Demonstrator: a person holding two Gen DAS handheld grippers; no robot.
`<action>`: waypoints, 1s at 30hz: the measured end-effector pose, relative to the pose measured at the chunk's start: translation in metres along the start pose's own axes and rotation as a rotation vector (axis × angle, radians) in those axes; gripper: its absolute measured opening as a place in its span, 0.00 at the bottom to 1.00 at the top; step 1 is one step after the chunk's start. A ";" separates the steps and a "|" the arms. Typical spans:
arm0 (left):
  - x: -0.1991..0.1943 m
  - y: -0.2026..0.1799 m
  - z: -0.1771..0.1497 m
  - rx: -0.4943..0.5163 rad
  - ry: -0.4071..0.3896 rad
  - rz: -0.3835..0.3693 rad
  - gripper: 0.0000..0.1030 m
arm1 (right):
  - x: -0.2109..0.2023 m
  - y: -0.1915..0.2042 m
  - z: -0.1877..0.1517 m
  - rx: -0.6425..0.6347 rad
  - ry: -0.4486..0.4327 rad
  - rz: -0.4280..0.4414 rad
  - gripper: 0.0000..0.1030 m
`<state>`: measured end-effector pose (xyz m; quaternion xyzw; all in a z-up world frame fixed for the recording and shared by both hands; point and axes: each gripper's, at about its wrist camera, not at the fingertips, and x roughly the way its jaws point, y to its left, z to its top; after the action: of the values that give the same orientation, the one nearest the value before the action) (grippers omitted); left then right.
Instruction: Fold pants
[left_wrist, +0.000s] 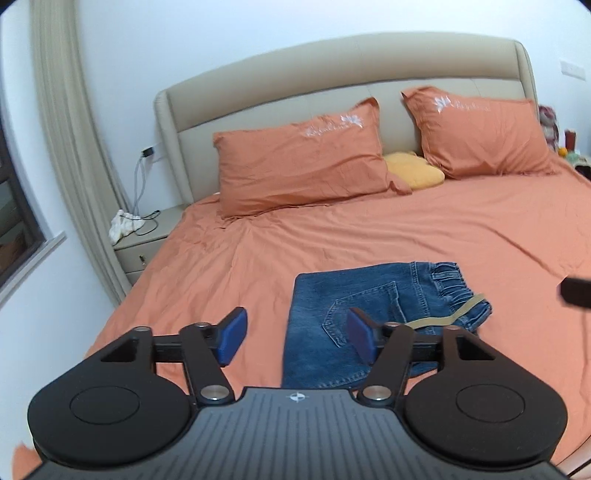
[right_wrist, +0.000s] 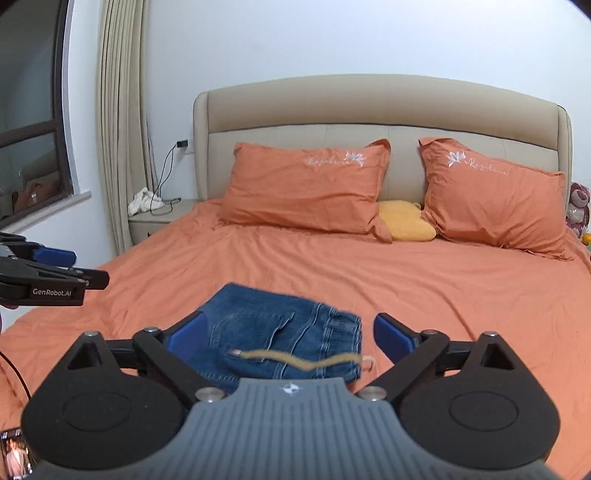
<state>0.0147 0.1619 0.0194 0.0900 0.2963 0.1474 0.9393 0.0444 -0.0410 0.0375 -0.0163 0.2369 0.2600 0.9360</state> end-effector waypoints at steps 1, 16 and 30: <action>-0.003 -0.005 -0.005 -0.003 0.006 0.011 0.71 | -0.003 0.004 -0.004 -0.006 0.001 -0.001 0.91; -0.012 -0.034 -0.061 -0.148 0.162 -0.001 0.72 | 0.006 0.028 -0.062 -0.013 0.082 -0.054 0.94; -0.016 -0.043 -0.063 -0.143 0.173 -0.009 0.72 | -0.004 0.014 -0.067 0.018 0.065 -0.104 0.94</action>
<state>-0.0247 0.1210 -0.0343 0.0084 0.3653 0.1713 0.9149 0.0051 -0.0408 -0.0189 -0.0285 0.2685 0.2079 0.9402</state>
